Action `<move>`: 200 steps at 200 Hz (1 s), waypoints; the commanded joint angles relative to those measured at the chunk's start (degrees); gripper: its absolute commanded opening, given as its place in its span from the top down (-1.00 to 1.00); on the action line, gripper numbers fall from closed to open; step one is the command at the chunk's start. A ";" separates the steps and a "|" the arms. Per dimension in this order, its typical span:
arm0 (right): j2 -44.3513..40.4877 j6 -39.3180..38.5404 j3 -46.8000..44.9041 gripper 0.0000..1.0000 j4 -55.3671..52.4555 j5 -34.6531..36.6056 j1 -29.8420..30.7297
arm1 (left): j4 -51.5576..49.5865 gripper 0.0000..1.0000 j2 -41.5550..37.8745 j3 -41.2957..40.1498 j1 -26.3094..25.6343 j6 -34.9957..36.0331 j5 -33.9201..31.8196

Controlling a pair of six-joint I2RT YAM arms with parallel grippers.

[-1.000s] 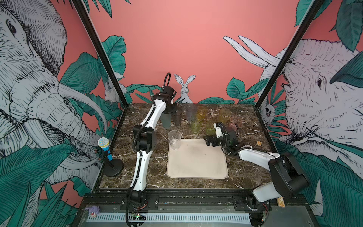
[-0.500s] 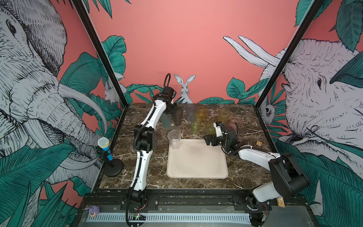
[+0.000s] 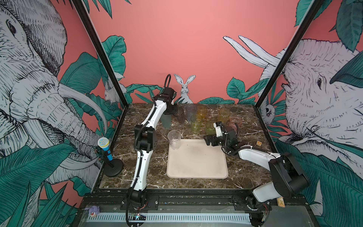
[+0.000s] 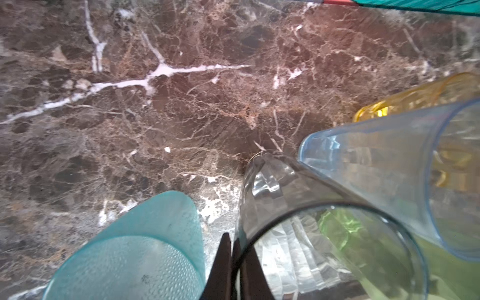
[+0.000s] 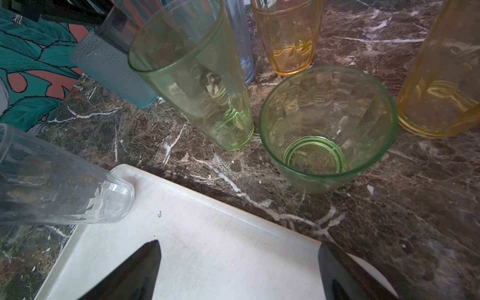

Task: Place the glasses into the tray
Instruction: Pick up the glass from the top-center of the table.

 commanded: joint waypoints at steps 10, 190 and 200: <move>-0.29 -0.07 1.51 -0.94 0.64 -0.09 0.19 | -0.77 0.97 -1.25 1.66 0.23 -0.23 1.11; -0.05 0.01 1.86 -0.94 0.20 -0.14 0.18 | -10.37 1.00 -14.58 -0.75 -0.90 1.41 3.77; -0.10 0.01 1.85 -0.94 0.22 -0.28 0.15 | -10.85 1.00 -16.19 -1.51 -0.90 1.60 3.97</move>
